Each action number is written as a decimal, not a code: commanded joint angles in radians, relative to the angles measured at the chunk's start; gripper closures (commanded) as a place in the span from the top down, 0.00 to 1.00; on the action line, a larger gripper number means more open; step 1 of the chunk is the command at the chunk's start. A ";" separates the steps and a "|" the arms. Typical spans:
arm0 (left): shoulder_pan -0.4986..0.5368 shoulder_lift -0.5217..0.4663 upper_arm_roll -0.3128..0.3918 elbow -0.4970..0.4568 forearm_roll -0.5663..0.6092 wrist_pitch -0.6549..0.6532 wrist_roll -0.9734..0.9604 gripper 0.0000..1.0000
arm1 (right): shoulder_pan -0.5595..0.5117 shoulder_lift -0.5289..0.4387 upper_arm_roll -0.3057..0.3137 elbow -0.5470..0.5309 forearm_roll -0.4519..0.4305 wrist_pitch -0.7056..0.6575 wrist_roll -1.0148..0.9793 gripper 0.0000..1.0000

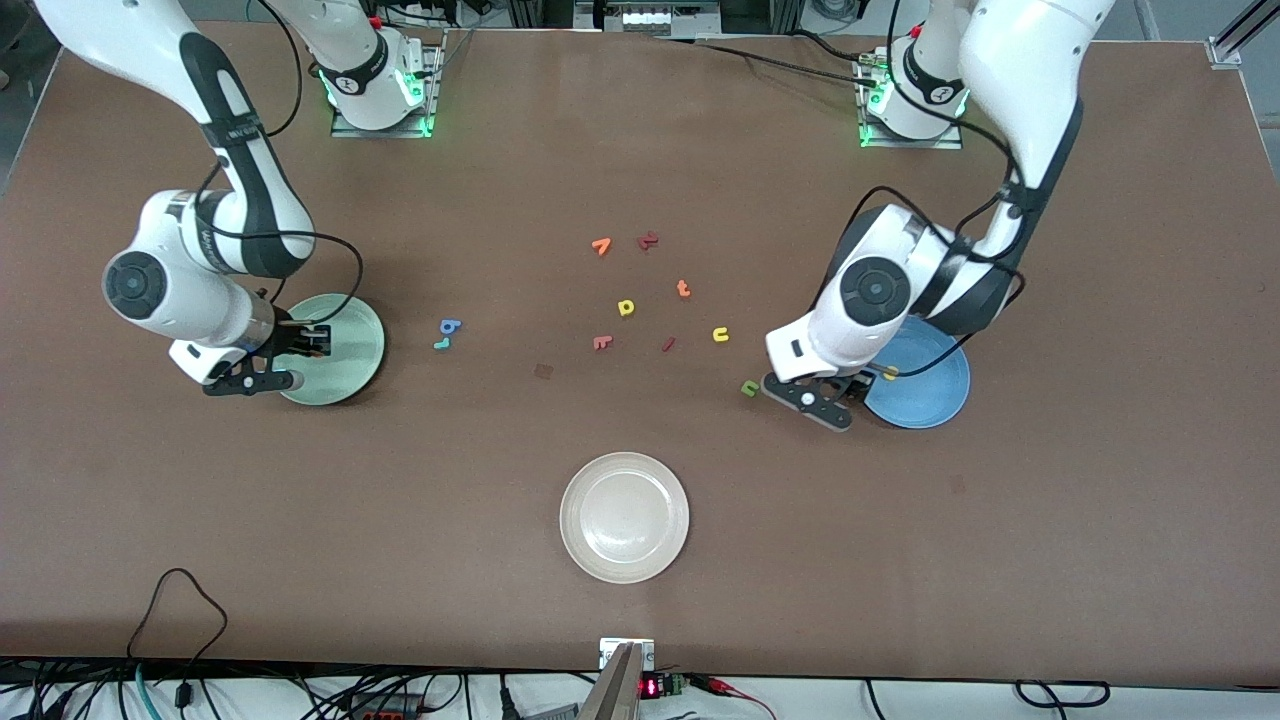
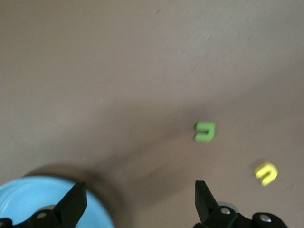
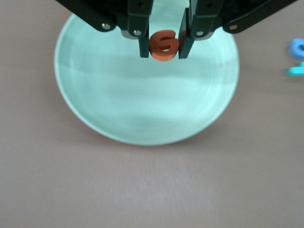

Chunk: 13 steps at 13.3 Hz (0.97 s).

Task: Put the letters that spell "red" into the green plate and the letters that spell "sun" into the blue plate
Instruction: 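Place S on blue plate with the left gripper while the right gripper places e, then grasp green U with the left gripper while the right gripper reaches teal piece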

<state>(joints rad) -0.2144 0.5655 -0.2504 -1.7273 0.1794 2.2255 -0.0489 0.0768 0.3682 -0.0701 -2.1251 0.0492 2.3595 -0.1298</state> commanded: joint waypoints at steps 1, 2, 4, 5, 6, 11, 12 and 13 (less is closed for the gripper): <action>-0.051 0.170 -0.001 0.199 0.012 -0.020 0.000 1.00 | -0.011 0.020 0.015 -0.039 -0.015 0.073 -0.002 0.26; -0.075 0.197 0.000 0.215 0.021 -0.020 0.006 1.00 | -0.011 0.020 0.015 -0.039 -0.015 0.073 -0.002 0.62; -0.141 0.237 0.009 0.201 0.069 0.040 0.012 0.92 | -0.014 0.006 0.015 -0.039 -0.015 0.070 -0.004 1.00; -0.148 0.249 0.013 0.201 0.099 0.051 0.008 0.87 | -0.015 -0.011 0.015 -0.039 -0.015 0.066 -0.011 1.00; -0.145 0.255 0.013 0.201 0.103 0.051 0.008 0.84 | -0.015 -0.038 0.015 -0.038 -0.015 0.055 -0.020 1.00; -0.143 0.238 0.013 0.170 0.103 -0.006 -0.003 0.81 | 0.000 -0.109 0.097 -0.039 -0.014 0.021 0.109 1.00; -0.143 0.234 0.013 0.169 0.103 -0.013 -0.003 0.81 | 0.020 -0.106 0.111 -0.038 -0.014 0.023 0.149 1.00; -0.142 0.235 0.013 0.169 0.103 -0.012 -0.006 0.79 | 0.062 -0.101 0.113 -0.038 -0.014 0.024 0.192 1.00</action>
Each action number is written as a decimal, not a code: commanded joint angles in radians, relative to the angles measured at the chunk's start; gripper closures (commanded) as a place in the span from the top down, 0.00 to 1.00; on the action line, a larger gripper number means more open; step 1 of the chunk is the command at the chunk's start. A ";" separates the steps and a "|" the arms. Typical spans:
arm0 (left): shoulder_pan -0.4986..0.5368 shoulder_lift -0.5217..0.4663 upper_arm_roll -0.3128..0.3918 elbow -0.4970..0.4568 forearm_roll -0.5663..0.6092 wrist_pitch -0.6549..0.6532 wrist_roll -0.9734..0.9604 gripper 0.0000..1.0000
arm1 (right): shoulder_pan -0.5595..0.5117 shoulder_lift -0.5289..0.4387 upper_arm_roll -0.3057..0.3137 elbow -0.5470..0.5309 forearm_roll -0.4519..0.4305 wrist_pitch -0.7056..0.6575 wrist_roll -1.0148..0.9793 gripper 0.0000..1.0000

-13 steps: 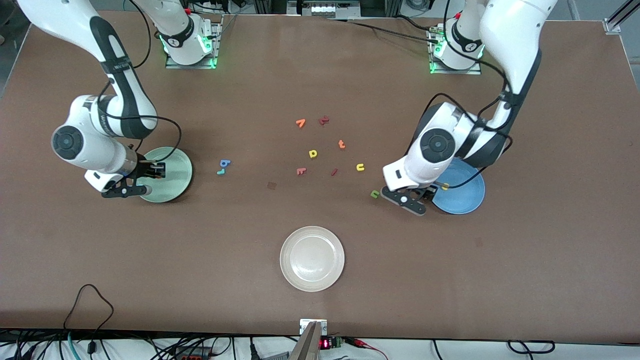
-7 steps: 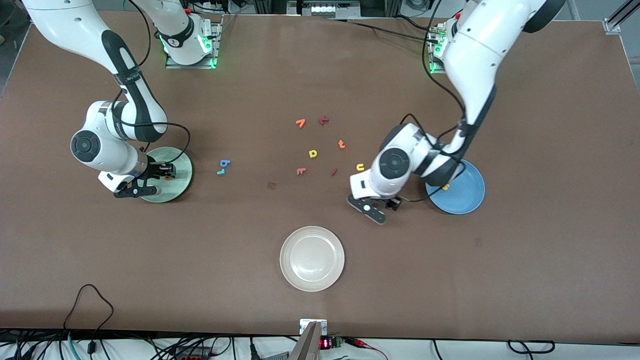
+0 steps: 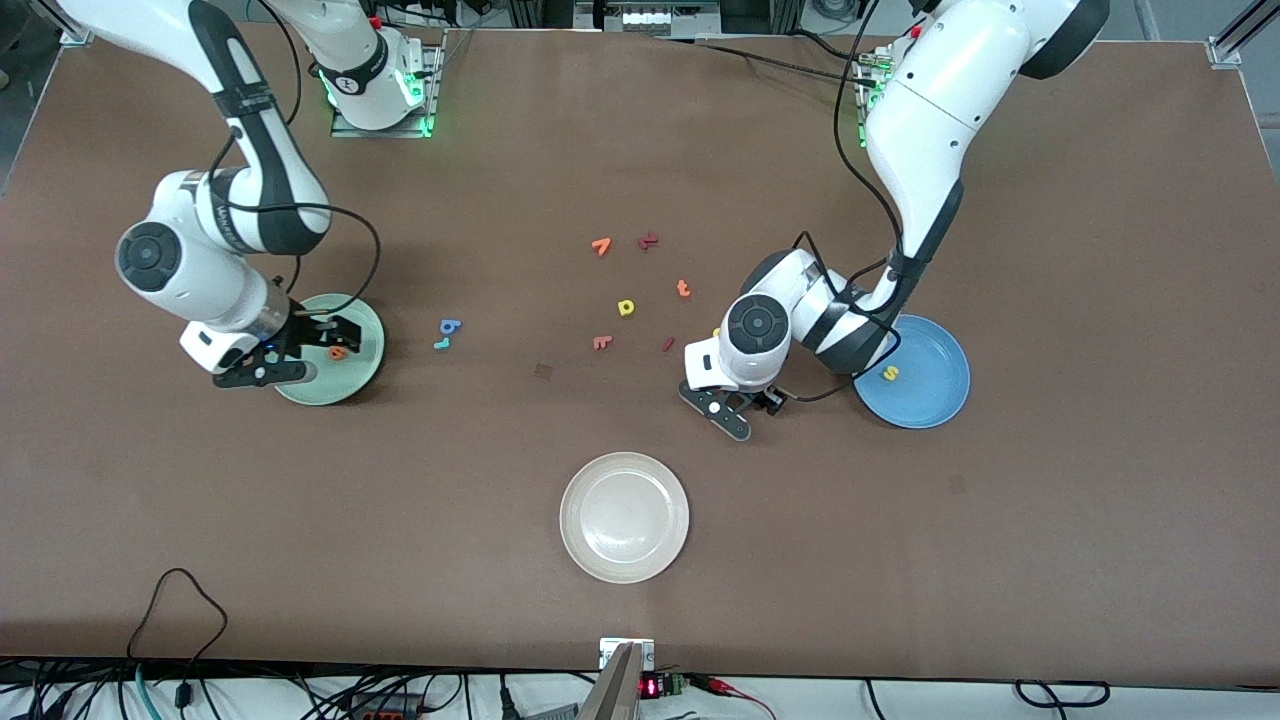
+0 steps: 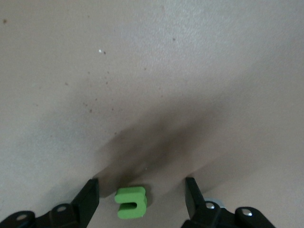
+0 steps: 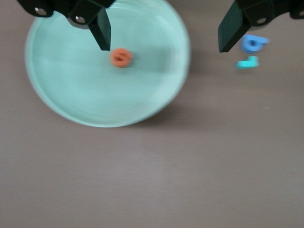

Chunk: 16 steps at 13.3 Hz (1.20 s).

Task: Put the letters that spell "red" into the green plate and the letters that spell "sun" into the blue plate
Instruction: 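Grasp green U with the left gripper while the right gripper reaches teal piece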

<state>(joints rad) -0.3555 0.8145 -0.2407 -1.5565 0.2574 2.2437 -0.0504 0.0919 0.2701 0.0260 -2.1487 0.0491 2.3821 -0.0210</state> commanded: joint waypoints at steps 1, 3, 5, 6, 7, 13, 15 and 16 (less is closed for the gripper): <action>0.000 -0.012 0.003 -0.004 0.025 -0.030 -0.005 0.75 | 0.087 0.010 0.017 -0.013 -0.017 0.006 0.136 1.00; 0.003 -0.015 0.003 -0.011 0.025 -0.033 -0.003 0.62 | 0.149 0.050 0.017 -0.008 -0.072 0.046 0.220 1.00; 0.006 -0.015 0.003 -0.010 0.025 -0.033 -0.005 0.32 | 0.173 0.095 0.017 -0.007 -0.136 0.094 0.323 1.00; 0.006 -0.015 0.003 -0.010 0.023 -0.033 -0.006 0.23 | 0.186 0.106 0.017 -0.007 -0.170 0.107 0.343 1.00; 0.007 -0.017 0.003 -0.005 0.023 -0.033 -0.008 0.21 | 0.189 0.113 0.017 -0.005 -0.175 0.111 0.345 0.96; 0.176 -0.190 -0.011 0.003 0.013 -0.312 0.010 0.17 | 0.201 0.139 0.020 0.001 -0.176 0.135 0.380 0.75; 0.226 -0.216 -0.009 -0.007 0.014 -0.447 0.009 0.17 | 0.207 0.156 0.020 0.000 -0.176 0.153 0.388 0.75; 0.252 -0.219 -0.009 -0.013 0.014 -0.479 0.011 0.17 | 0.209 0.168 0.020 0.000 -0.176 0.163 0.389 0.75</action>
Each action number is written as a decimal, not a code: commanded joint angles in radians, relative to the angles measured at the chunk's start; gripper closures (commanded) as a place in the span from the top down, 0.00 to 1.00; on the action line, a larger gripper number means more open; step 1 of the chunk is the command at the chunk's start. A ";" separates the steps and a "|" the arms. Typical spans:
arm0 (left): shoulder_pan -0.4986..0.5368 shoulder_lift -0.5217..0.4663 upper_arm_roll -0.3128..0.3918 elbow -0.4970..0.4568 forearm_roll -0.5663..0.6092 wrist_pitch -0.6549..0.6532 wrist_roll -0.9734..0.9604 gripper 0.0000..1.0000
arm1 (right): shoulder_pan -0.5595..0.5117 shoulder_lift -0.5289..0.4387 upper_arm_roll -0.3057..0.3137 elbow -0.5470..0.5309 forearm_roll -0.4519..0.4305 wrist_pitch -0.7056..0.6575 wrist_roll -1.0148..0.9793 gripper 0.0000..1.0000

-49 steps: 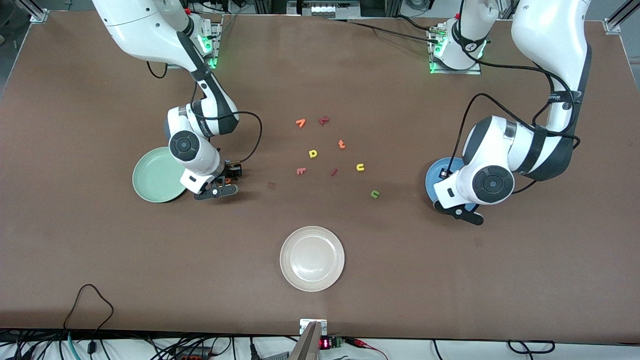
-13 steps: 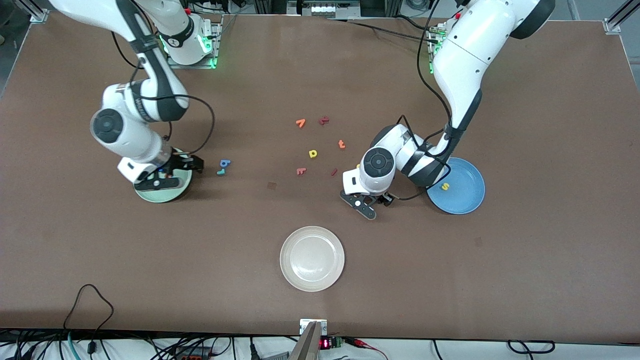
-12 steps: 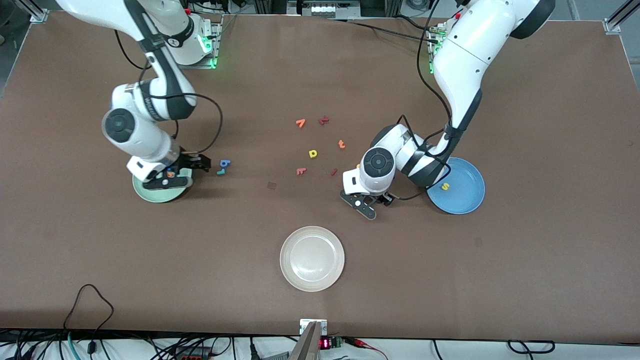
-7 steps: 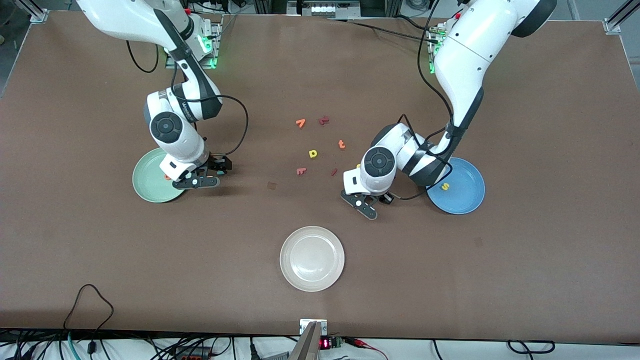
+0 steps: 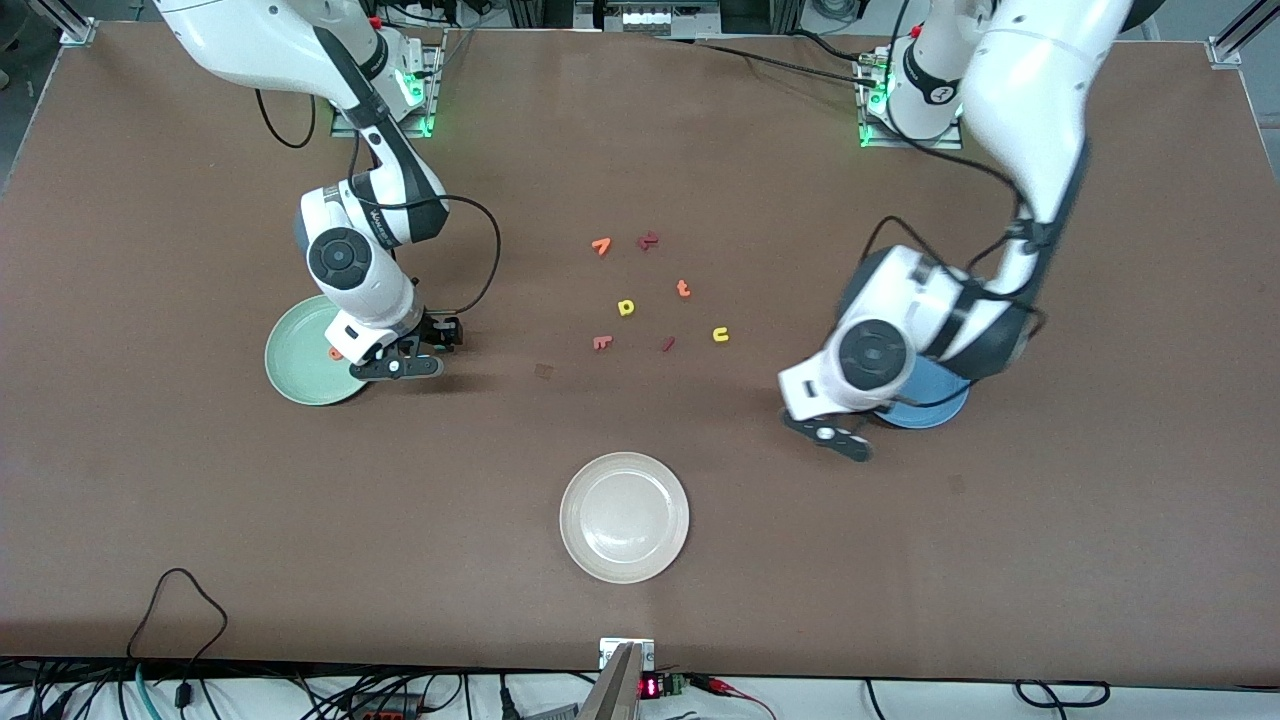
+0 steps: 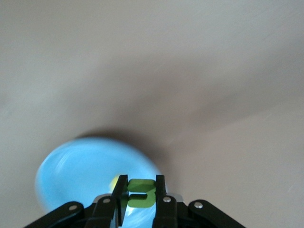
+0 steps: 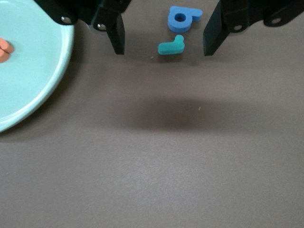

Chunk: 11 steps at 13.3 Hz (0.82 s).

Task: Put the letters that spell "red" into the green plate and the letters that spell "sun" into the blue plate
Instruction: 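Place U on blue plate with the left gripper while the right gripper grasps teal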

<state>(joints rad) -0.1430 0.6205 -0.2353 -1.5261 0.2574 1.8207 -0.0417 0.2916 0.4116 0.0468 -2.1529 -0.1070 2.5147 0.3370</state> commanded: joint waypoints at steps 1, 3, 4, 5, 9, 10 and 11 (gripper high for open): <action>0.080 -0.024 -0.015 -0.060 0.014 -0.073 0.002 0.17 | 0.014 0.035 -0.001 0.004 -0.020 0.036 0.031 0.75; 0.147 -0.022 -0.016 -0.132 0.016 -0.038 0.003 0.17 | 0.014 0.044 -0.001 0.001 -0.020 0.036 0.031 0.75; 0.163 -0.025 -0.015 -0.193 0.019 0.030 0.003 0.17 | 0.014 0.049 -0.001 -0.001 -0.020 0.035 0.031 0.75; 0.164 -0.037 -0.015 -0.254 0.023 0.108 0.003 0.17 | 0.014 0.055 -0.001 -0.001 -0.020 0.035 0.031 0.75; 0.227 -0.061 -0.016 -0.359 0.023 0.220 0.038 0.37 | 0.014 0.056 -0.001 -0.001 -0.020 0.032 0.031 0.63; 0.227 -0.062 -0.018 -0.356 0.023 0.218 0.040 0.68 | 0.014 0.056 -0.001 -0.001 -0.020 0.030 0.031 0.60; 0.227 -0.067 -0.018 -0.352 0.023 0.215 0.040 1.00 | 0.014 0.056 -0.001 -0.002 -0.020 0.029 0.031 0.60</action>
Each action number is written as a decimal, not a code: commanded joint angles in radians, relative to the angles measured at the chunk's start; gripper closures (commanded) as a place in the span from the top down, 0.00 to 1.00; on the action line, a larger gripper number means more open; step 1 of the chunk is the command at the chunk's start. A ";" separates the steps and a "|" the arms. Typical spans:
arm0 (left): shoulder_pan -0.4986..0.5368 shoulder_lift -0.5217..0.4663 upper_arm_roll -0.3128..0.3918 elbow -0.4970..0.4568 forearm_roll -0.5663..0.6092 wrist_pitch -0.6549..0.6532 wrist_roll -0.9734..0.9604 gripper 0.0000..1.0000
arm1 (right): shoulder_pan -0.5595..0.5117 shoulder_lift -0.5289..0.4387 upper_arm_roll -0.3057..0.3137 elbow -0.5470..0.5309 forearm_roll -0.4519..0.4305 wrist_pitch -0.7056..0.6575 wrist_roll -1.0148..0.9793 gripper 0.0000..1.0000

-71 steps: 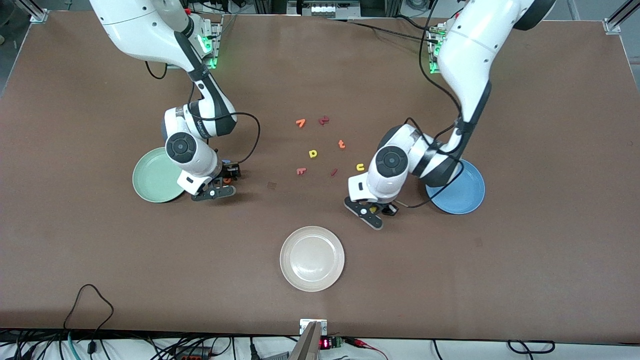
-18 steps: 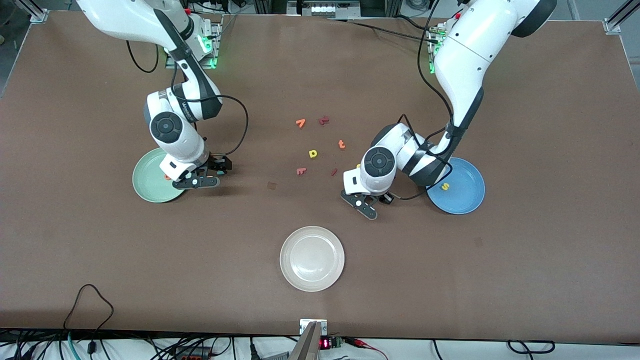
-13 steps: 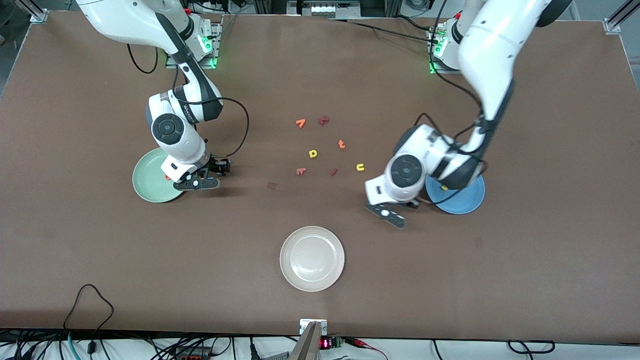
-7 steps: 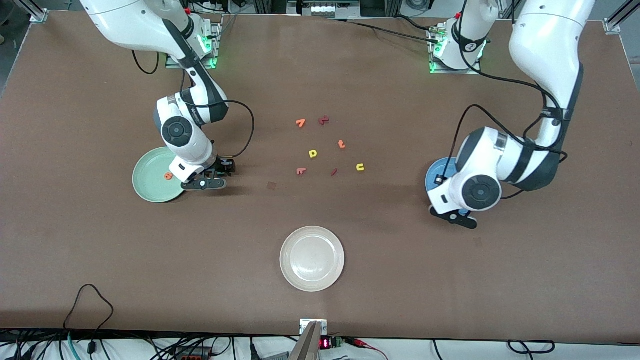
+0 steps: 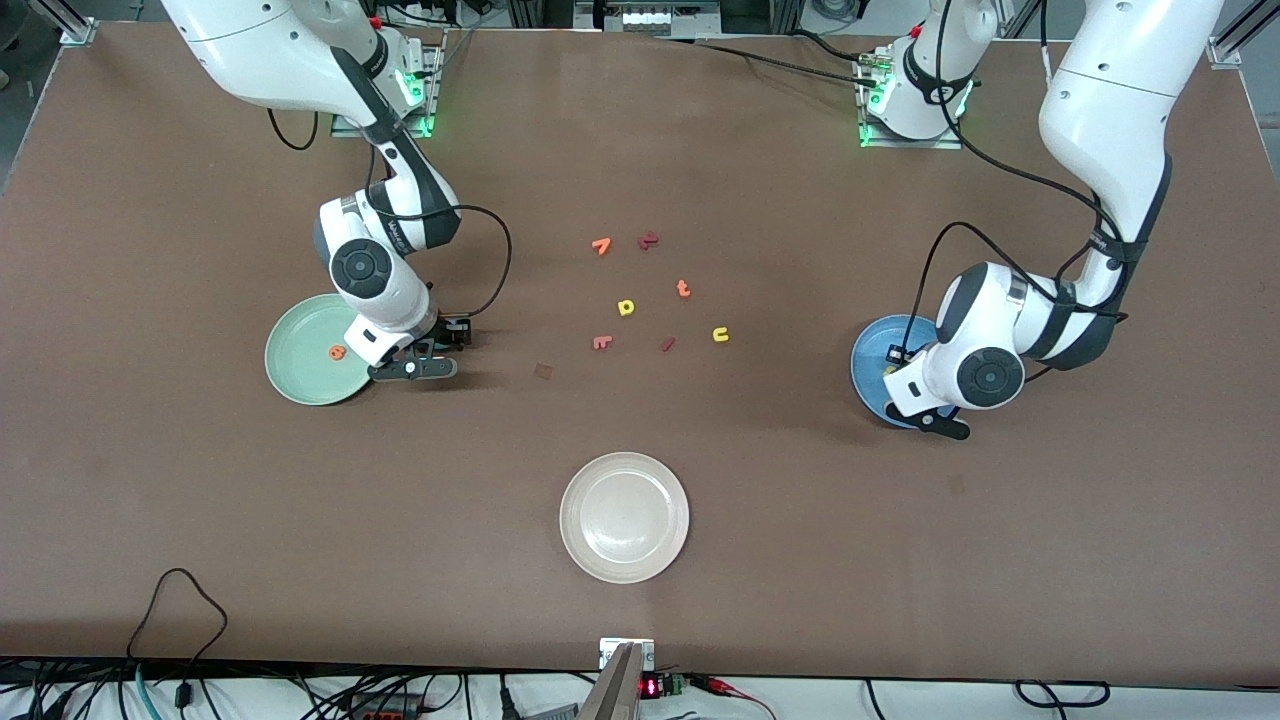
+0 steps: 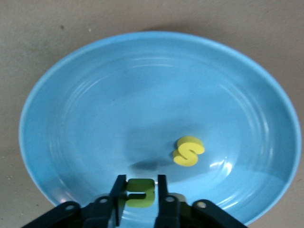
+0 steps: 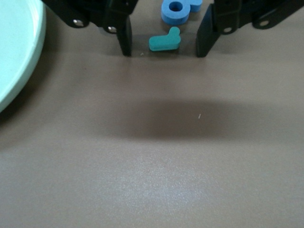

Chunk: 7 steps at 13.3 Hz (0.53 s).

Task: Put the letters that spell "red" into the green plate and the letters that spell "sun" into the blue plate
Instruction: 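Place U on blue plate with the left gripper while the right gripper grasps teal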

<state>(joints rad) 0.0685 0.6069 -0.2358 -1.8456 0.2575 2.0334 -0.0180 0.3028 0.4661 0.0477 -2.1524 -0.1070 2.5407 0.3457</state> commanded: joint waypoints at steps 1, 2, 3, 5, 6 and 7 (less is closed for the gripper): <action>0.010 -0.070 -0.029 -0.024 0.020 -0.030 0.015 1.00 | 0.002 0.002 -0.002 -0.003 -0.020 0.003 0.022 0.60; 0.010 -0.078 -0.063 -0.008 0.016 -0.060 0.010 1.00 | 0.002 0.002 -0.002 -0.003 -0.020 0.003 0.022 0.58; 0.010 -0.084 -0.098 0.026 0.013 -0.103 0.001 1.00 | 0.002 0.002 -0.002 -0.003 -0.020 0.001 0.022 0.56; 0.002 -0.078 -0.176 0.094 -0.010 -0.160 -0.013 1.00 | 0.002 0.000 -0.002 -0.006 -0.020 0.000 0.022 0.47; -0.007 -0.078 -0.197 0.101 -0.052 -0.157 -0.057 1.00 | 0.002 0.000 -0.002 -0.006 -0.020 0.000 0.022 0.41; -0.024 -0.070 -0.206 0.109 -0.099 -0.148 -0.136 1.00 | 0.002 -0.001 -0.002 -0.006 -0.020 -0.005 0.022 0.37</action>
<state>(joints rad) 0.0612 0.5323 -0.4191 -1.7580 0.2182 1.8998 -0.0753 0.3049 0.4625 0.0510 -2.1513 -0.1069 2.5403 0.3480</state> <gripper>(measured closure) 0.000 0.573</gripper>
